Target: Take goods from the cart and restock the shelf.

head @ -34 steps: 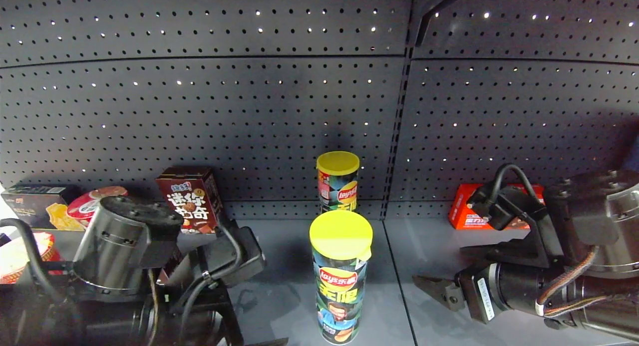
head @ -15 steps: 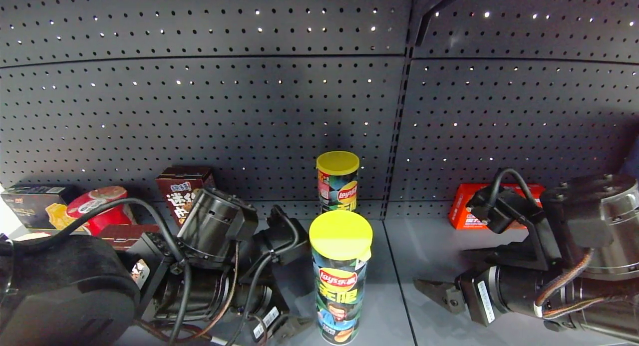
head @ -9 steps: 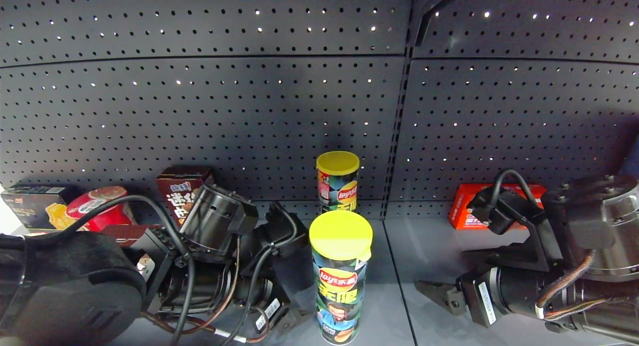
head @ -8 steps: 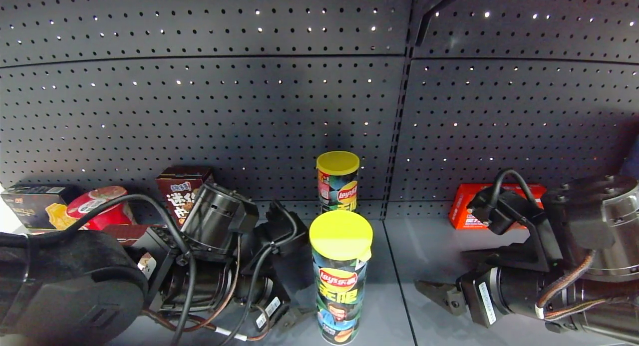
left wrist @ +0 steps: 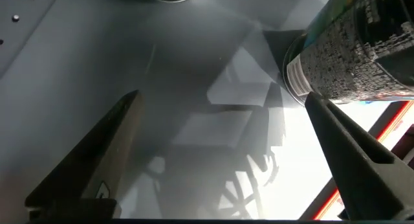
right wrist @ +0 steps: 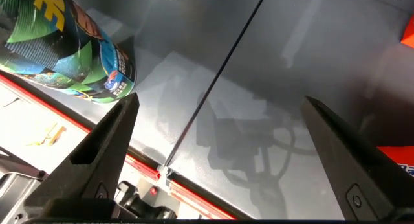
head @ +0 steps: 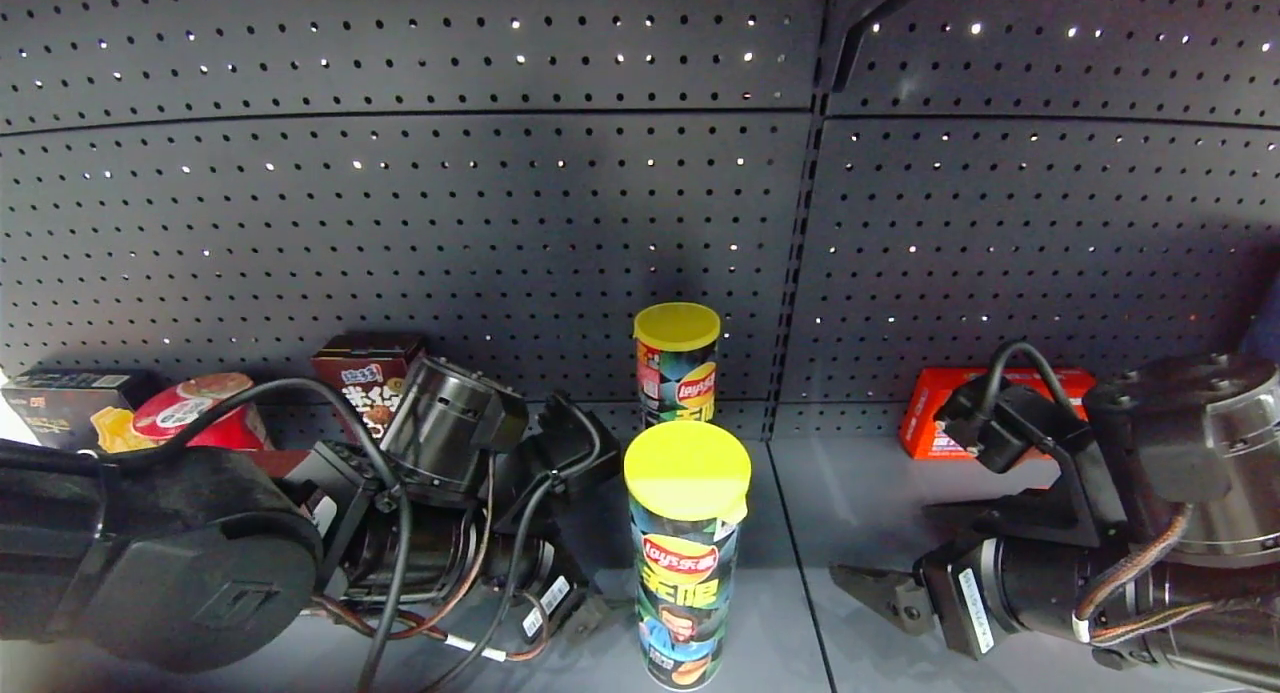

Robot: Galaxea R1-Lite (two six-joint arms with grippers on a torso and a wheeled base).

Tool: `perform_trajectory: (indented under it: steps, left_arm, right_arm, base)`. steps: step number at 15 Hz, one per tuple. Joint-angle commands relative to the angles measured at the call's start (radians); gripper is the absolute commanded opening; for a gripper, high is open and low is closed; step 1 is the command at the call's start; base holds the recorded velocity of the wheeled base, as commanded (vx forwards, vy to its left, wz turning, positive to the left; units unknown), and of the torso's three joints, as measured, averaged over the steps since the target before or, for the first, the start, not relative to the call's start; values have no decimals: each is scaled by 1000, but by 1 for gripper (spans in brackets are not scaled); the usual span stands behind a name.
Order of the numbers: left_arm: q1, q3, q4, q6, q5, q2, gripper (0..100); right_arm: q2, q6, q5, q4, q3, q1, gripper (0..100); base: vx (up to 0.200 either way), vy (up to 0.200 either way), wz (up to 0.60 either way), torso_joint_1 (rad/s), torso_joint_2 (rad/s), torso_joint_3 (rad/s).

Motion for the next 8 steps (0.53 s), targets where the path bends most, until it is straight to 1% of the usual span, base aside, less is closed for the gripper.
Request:
perform_trajectory:
  steps: [1, 6, 8]
  left_arm:
    - [-6, -8, 0, 0, 0, 5, 100]
    - [-3, 7, 1, 0, 2, 5, 100]
    - [6, 44, 3, 0, 6, -61, 100]
  right_arm:
    - [3, 0, 0, 0, 1, 0, 100]
    - [3, 2, 2, 0, 2, -1, 100]
    - [3, 2, 2, 0, -2, -8, 100]
  base:
    - [0, 0, 0, 0, 0, 0]
    - [0, 0, 0, 0, 0, 0]
    - [0, 0, 0, 0, 0, 0]
